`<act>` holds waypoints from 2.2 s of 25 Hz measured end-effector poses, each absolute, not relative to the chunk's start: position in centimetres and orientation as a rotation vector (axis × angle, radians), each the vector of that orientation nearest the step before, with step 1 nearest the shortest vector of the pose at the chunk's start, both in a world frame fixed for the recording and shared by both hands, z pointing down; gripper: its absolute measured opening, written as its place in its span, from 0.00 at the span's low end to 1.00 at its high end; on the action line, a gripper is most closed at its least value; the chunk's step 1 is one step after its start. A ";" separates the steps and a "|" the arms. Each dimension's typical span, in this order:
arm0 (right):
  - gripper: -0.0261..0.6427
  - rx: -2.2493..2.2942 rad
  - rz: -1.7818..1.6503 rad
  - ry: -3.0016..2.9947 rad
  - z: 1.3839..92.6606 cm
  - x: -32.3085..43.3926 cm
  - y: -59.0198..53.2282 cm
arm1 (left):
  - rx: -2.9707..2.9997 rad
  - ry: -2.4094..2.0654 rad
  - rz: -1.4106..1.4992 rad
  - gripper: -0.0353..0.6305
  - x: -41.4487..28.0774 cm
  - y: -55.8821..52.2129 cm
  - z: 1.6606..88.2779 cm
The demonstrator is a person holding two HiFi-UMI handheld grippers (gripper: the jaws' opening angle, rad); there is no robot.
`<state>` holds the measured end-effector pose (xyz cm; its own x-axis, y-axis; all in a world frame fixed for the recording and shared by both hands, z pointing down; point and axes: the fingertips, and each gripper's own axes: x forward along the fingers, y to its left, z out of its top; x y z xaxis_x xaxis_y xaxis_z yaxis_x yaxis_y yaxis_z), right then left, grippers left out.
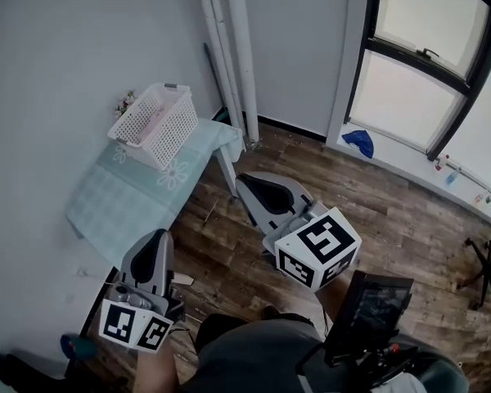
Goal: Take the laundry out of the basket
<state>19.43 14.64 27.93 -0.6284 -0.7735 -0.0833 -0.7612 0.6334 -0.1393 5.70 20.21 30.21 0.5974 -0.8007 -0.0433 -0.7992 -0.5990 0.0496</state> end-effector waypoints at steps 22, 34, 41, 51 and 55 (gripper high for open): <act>0.06 -1.285 -0.070 2.775 27.5 12.2 -0.2 | 2.691 -1.611 -0.126 0.07 -3.5 4.7 29.9; 0.06 -1.259 0.013 2.859 25.9 2.6 -13.0 | 2.636 -1.678 -0.139 0.07 -13.2 -7.2 29.2; 0.06 -1.219 0.086 2.888 25.0 -1.5 -18.1 | 2.610 -1.708 -0.140 0.07 -17.6 -11.6 29.2; 0.10 -1.055 0.145 2.977 24.7 -3.8 -24.0 | 2.547 -1.779 -0.100 0.07 -19.1 -16.1 29.7; 0.27 -0.920 0.176 3.029 25.0 -4.9 -27.4 | 2.504 -1.849 -0.061 0.07 -19.5 -18.4 30.1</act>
<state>-4.88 -27.40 25.03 -0.8314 -0.5557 -0.0044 -0.5525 0.8256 0.1145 -19.54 -18.42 30.13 0.2937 -0.9558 -0.0149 -0.9547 -0.2941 0.0459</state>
